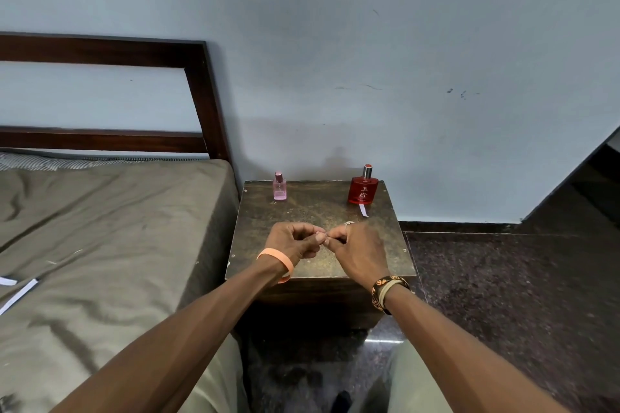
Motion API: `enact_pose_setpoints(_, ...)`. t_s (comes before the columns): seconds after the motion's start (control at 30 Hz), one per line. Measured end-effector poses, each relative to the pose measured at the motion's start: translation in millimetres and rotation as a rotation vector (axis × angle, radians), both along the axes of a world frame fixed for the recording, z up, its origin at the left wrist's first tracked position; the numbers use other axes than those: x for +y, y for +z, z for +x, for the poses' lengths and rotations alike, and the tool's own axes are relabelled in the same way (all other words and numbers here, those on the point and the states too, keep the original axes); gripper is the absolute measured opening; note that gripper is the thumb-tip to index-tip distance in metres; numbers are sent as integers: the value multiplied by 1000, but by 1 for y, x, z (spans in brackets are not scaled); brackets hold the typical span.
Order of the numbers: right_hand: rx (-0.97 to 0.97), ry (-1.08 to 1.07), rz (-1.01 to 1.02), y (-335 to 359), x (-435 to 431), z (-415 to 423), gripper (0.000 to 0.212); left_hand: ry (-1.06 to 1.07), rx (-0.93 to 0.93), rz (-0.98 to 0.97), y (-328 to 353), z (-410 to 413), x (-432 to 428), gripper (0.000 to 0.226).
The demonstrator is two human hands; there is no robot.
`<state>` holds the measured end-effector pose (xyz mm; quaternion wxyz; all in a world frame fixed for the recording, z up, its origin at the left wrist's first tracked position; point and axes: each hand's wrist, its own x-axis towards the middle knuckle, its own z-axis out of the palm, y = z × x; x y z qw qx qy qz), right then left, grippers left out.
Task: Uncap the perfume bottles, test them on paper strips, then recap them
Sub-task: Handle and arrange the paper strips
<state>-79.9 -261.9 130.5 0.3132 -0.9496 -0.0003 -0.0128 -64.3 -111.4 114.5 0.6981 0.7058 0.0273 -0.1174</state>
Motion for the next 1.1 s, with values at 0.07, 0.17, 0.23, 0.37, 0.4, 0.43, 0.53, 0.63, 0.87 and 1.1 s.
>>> enact_pose_setpoints(0.07,-9,16,-56,0,1,0,19,-17,-15,52,0,0,0,12)
enact_pose_setpoints(0.17,-10,44,-79,2,2,0,18,8,-11,98,0,2,-1,11)
enact_pose_setpoints(0.23,12,46,-59,2,3,1,23,64,32,34,-1,1,-4,8)
enact_pose_setpoints(0.37,29,23,53,0,3,6,28,176,157,-171,-4,-2,-12,4)
enact_pose_setpoints(0.4,32,27,69,0,3,6,27,185,169,-180,-4,-2,-14,3)
enact_pose_setpoints(0.43,35,32,77,0,3,6,28,188,175,-182,-5,-1,-15,3)
enact_pose_setpoints(0.53,25,26,53,-2,3,6,30,192,185,-166,-5,2,-17,5)
enact_pose_setpoints(0.63,1,27,-33,-3,4,8,29,186,186,-116,-6,6,-17,9)
enact_pose_setpoints(0.87,-74,40,-212,-1,12,7,22,175,266,-101,-8,13,-9,7)
enact_pose_setpoints(1.1,-133,88,-188,-14,24,7,21,220,424,-262,-14,15,2,10)
